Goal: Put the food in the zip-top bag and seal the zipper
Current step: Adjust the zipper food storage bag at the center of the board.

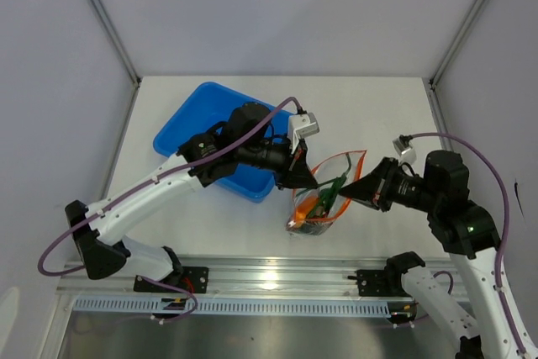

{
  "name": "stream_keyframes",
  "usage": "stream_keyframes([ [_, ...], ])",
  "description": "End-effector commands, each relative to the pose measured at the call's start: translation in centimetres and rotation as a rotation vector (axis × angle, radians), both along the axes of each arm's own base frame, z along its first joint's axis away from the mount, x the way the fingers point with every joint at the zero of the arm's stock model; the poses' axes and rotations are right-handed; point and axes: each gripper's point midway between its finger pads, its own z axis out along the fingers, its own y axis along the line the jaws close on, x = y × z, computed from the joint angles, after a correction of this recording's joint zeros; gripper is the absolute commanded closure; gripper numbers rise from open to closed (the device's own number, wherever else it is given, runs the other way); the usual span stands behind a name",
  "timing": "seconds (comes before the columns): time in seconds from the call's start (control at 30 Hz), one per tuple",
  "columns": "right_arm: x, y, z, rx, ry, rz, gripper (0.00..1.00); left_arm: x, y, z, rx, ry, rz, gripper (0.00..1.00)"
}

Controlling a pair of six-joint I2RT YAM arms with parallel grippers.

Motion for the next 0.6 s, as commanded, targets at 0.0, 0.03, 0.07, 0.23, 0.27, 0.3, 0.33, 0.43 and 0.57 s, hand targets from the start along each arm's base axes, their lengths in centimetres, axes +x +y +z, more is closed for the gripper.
stream_keyframes([
  [0.0,1.1,0.3,-2.9,-0.015,0.046,-0.005,1.00,1.1,-1.7,-0.2,0.010,-0.044,-0.036,0.99],
  [0.03,1.4,0.4,-3.4,-0.010,0.034,-0.011,1.00,1.3,-2.0,-1.6,0.049,-0.023,-0.045,0.99],
  [0.07,1.7,0.4,-5.3,-0.025,0.069,-0.021,1.00,1.5,-2.1,-3.0,0.090,-0.003,-0.048,0.99],
  [0.23,2.7,0.1,-8.9,-0.094,0.108,-0.035,1.00,2.8,-3.1,-6.9,0.135,0.035,-0.030,0.99],
  [0.27,2.7,0.0,-9.1,-0.100,0.114,-0.036,1.00,2.8,-3.1,-6.6,0.125,0.029,-0.032,0.99],
  [0.3,2.8,0.0,-8.4,-0.097,0.097,-0.040,1.00,2.6,-3.1,-5.9,0.103,0.015,-0.042,1.00],
  [0.33,2.7,-0.1,-8.0,-0.096,0.083,-0.043,1.00,2.4,-3.0,-4.6,0.075,-0.005,-0.049,0.99],
  [0.43,2.4,-0.3,-5.4,-0.084,0.035,-0.049,1.00,1.5,-2.3,-2.9,0.049,-0.032,-0.088,1.00],
  [0.57,1.3,-0.4,-2.6,-0.054,-0.005,-0.044,1.00,0.0,-1.3,-0.2,0.009,-0.060,-0.148,0.99],
])
